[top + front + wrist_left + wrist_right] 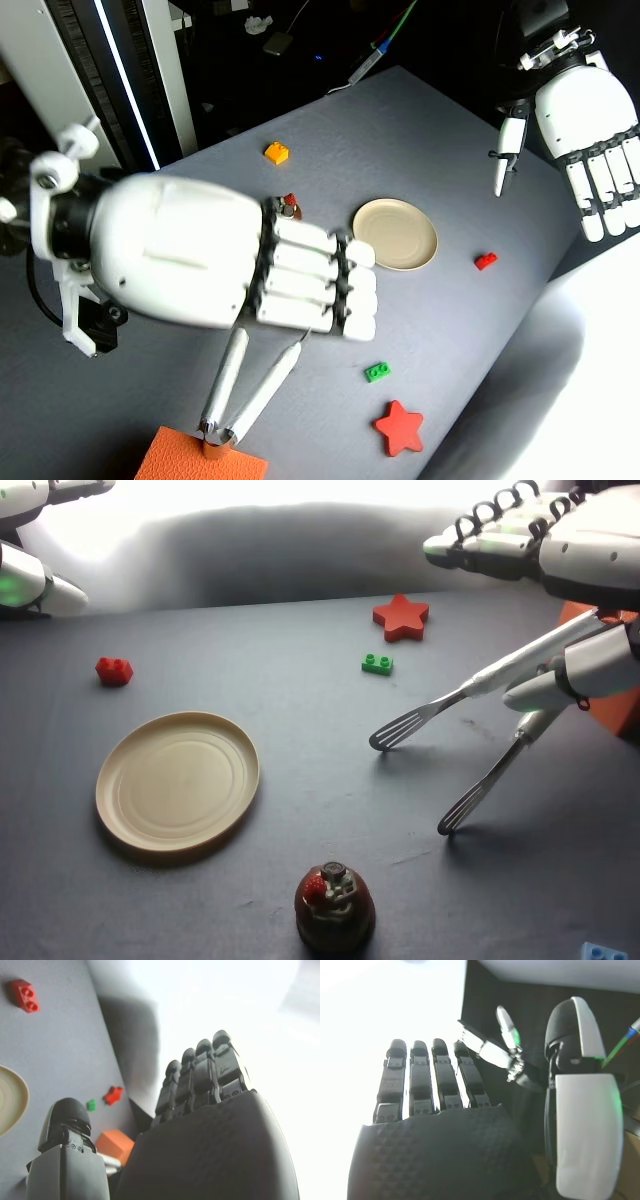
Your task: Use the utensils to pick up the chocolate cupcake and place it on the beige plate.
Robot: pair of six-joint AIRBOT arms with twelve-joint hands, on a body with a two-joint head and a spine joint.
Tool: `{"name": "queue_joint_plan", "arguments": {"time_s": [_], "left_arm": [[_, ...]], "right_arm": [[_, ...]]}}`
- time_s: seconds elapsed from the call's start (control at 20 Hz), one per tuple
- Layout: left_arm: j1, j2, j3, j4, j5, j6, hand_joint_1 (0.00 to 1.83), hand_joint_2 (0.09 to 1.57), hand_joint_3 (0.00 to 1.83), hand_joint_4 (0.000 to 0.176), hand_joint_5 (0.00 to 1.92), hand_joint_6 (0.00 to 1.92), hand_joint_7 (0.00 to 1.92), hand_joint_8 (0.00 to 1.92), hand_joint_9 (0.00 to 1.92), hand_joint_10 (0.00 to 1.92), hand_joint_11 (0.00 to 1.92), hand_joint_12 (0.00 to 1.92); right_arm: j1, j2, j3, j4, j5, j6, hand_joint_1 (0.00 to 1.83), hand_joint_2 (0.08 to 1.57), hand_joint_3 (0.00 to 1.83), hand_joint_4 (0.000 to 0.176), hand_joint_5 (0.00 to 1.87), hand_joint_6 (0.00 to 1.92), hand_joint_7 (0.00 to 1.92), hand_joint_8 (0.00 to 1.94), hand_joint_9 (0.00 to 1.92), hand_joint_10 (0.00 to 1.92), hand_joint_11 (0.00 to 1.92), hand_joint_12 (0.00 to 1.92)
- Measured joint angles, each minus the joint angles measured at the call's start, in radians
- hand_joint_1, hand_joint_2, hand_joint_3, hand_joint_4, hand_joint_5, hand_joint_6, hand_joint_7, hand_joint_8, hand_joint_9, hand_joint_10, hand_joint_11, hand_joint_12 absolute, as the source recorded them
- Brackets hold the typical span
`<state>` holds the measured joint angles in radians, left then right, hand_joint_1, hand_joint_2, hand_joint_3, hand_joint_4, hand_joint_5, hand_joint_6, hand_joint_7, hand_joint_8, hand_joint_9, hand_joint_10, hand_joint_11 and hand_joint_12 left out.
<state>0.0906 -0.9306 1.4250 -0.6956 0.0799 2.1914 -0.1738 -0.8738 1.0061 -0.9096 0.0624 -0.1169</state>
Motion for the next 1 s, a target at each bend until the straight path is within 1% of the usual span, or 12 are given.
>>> {"name": "queue_joint_plan", "arguments": {"time_s": [0.15,0.3,0.35,0.45,0.5,0.55,0.65,0.7,0.75,0.8,0.9,1.0], "left_arm": [[0.002,-0.002,0.000,0.000,0.000,0.000,0.24,1.13,0.00,0.000,0.01,0.00,0.00,0.00,0.00,0.00,0.00,0.00],[0.002,-0.002,-0.001,0.000,0.000,0.000,0.26,1.13,0.00,0.000,0.02,0.00,0.00,0.00,0.00,0.00,0.01,0.00],[0.002,-0.002,-0.001,0.000,0.000,0.000,0.27,1.12,0.00,0.000,0.02,0.00,0.00,0.00,0.00,0.00,0.00,0.00],[-0.001,0.000,-0.006,0.000,-0.003,0.001,0.26,1.12,0.00,0.000,0.02,0.00,0.00,0.00,0.00,0.00,0.01,0.00],[-0.002,0.002,-0.018,0.000,-0.007,0.013,0.28,1.12,0.00,0.000,0.03,0.00,0.00,0.00,0.01,0.00,0.01,0.01],[-0.002,0.006,-0.031,-0.001,-0.004,0.026,0.27,1.12,0.00,0.000,0.01,0.00,0.00,0.00,0.00,0.00,0.00,0.00],[-0.002,0.006,-0.032,-0.001,-0.001,0.029,0.27,1.12,0.00,0.000,0.00,0.00,0.00,0.00,0.00,0.00,0.00,0.00],[-0.002,0.007,-0.032,0.000,-0.005,0.030,0.28,1.12,0.00,0.000,0.01,0.00,0.00,0.00,0.00,0.00,0.01,0.00],[-0.002,0.007,-0.032,0.000,-0.006,0.030,0.28,1.12,0.00,0.000,0.02,0.01,0.00,0.00,0.00,0.00,0.01,0.01],[-0.003,0.007,-0.032,-0.001,-0.006,0.030,0.29,1.12,0.00,0.000,0.02,0.01,0.00,0.00,0.00,0.00,0.01,0.01],[-0.003,0.007,-0.032,-0.001,-0.006,0.030,0.27,1.12,0.00,0.000,0.02,0.00,0.00,0.00,0.00,0.00,0.01,0.00],[-0.003,0.005,-0.032,-0.001,-0.006,0.030,0.29,1.12,0.00,0.000,0.04,0.01,0.01,0.00,0.01,0.00,0.02,0.01]], "right_arm": [[0.000,-0.034,0.001,0.008,-0.064,-0.045,0.87,1.02,0.01,0.000,0.00,0.00,0.00,0.00,0.00,0.00,0.00,0.00],[-0.013,-0.051,0.001,0.011,-0.079,-0.074,0.88,1.02,0.00,0.000,0.00,0.00,0.00,0.00,0.00,0.00,0.00,0.00],[-0.018,-0.053,0.001,0.011,-0.081,-0.086,0.85,1.02,0.00,0.000,0.00,0.00,0.00,0.00,0.00,0.00,0.00,0.00],[-0.019,-0.053,0.008,0.011,-0.050,-0.090,0.86,1.02,0.00,0.000,0.00,0.00,0.00,0.00,0.00,0.00,0.00,0.00],[-0.027,-0.050,0.022,-0.005,0.020,-0.076,0.86,1.01,0.00,0.000,0.00,0.00,0.00,0.00,0.00,0.00,0.00,0.00],[-0.027,-0.050,0.048,-0.243,0.098,0.197,0.89,1.00,0.00,0.000,0.00,0.00,0.00,0.00,0.00,0.00,0.00,0.00],[-0.027,-0.050,0.060,-0.403,0.144,0.406,0.87,1.00,0.00,0.000,0.00,0.00,0.00,0.00,0.00,0.00,0.00,0.00],[-0.027,-0.051,0.055,-0.446,0.139,0.432,0.85,1.00,0.00,0.000,0.00,0.00,0.00,0.00,0.00,0.00,0.00,0.00],[-0.027,-0.051,0.052,-0.456,0.132,0.434,0.84,1.01,0.00,0.000,0.00,0.00,0.00,0.00,0.00,0.00,0.00,0.00],[-0.027,-0.053,0.045,-0.471,0.106,0.434,0.88,1.00,0.00,0.000,0.00,0.00,0.00,0.00,0.00,0.00,0.00,0.00],[-0.027,-0.053,0.043,-0.480,0.074,0.434,0.87,1.02,0.01,0.000,0.00,0.00,0.00,0.00,0.00,0.00,0.00,0.00],[-0.031,-0.053,0.043,-0.480,0.043,0.434,0.89,1.02,0.00,0.000,0.00,0.00,0.00,0.00,0.00,0.00,0.00,0.00]]}}
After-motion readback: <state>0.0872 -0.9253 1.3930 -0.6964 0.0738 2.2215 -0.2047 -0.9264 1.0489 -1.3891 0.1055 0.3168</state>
